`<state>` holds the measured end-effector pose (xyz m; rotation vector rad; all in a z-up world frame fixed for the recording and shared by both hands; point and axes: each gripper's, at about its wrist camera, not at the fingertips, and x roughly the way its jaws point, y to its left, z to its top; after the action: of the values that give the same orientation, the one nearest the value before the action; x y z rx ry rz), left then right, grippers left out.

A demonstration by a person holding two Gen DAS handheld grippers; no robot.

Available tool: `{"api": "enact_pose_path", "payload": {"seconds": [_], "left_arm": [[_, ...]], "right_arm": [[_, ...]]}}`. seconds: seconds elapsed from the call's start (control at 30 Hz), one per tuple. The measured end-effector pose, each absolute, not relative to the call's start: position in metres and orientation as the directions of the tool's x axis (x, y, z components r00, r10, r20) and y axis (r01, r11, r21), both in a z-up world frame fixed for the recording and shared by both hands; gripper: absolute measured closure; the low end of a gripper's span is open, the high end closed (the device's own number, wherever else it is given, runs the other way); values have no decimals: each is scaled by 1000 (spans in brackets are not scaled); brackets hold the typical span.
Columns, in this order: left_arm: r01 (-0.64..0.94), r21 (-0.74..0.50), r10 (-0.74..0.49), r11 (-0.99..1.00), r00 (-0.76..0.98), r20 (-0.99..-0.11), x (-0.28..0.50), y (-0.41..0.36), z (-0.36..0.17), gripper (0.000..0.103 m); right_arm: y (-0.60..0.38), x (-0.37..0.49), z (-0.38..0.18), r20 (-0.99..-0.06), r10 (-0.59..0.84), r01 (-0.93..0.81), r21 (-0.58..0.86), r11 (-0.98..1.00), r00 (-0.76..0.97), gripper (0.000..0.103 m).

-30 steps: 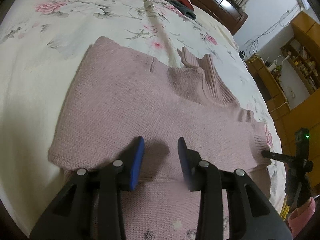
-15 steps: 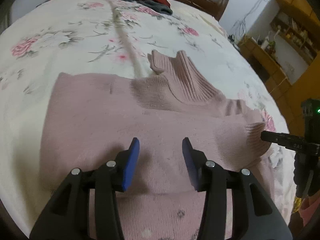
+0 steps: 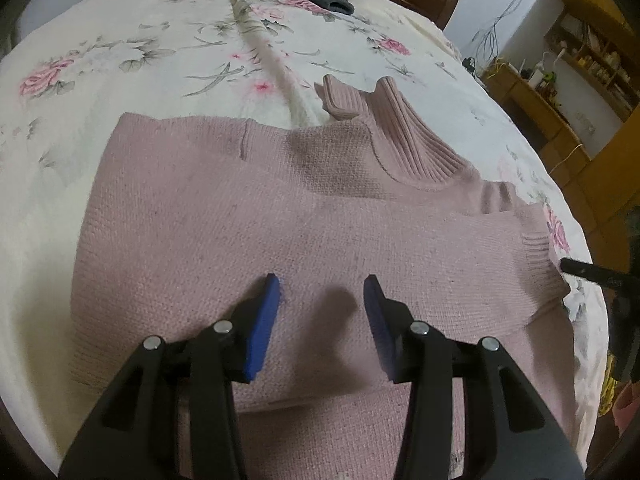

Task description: Fold small clothes

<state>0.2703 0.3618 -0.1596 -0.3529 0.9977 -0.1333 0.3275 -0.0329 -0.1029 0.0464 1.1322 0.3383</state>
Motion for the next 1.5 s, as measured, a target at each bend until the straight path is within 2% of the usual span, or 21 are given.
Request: {"api": "enact_pose_path", "payload": {"seconds": [0.17, 0.37, 0.53, 0.6, 0.67, 0.8, 0.87, 1.07, 1.27, 1.37, 1.4, 1.43, 1.47, 1.5], "left_arm": [[-58, -345, -262, 937, 538, -802, 269, 359, -157, 59], [-37, -349, -279, 936, 526, -803, 270, 362, -158, 59], [-57, -336, -260, 940, 517, -816, 281, 359, -148, 59], [-35, -350, -276, 936, 545, -792, 295, 354, -133, 57], [-24, -339, -269, 940, 560, -784, 311, 348, -124, 48], [-25, -325, -260, 945, 545, -797, 368, 335, -120, 43], [-39, -332, -265, 943, 518, -814, 395, 332, -126, 41], [-92, -330, -252, 939, 468, -847, 436, 327, -149, 41], [-150, -367, -271, 918, 437, -858, 448, 330, -168, 41], [-160, -394, -291, 905, 444, -847, 451, 329, -169, 44], [-158, -420, -314, 893, 450, -836, 451, 328, -169, 51], [-160, -426, -318, 891, 451, -834, 451, 326, -169, 56], [-155, -417, -312, 896, 450, -837, 451, 323, -169, 62], [-150, -407, -306, 901, 447, -841, 451, 322, -170, 67]], "right_arm": [[-3, 326, -96, -855, 396, -330, 287, 899, 334, 84], [9, 331, -143, -911, 329, -333, 239, 912, 247, 85], [3, 337, -141, -903, 362, -332, 276, 902, 232, 84], [9, 342, -134, -894, 378, -356, 281, 891, 239, 81], [15, 352, -127, -877, 417, -366, 317, 875, 239, 78], [29, 381, -121, -853, 458, -376, 350, 858, 250, 74], [35, 396, -121, -845, 462, -375, 351, 858, 269, 66], [55, 453, -132, -810, 511, -321, 422, 848, 286, 56], [78, 492, -150, -813, 505, -269, 437, 858, 290, 51], [95, 504, -164, -819, 497, -242, 440, 864, 287, 50], [96, 505, -166, -816, 500, -238, 444, 864, 291, 50], [99, 506, -169, -816, 501, -238, 446, 863, 288, 52], [101, 506, -172, -821, 499, -240, 444, 863, 278, 78], [105, 506, -176, -824, 510, -251, 454, 855, 245, 95]]}}
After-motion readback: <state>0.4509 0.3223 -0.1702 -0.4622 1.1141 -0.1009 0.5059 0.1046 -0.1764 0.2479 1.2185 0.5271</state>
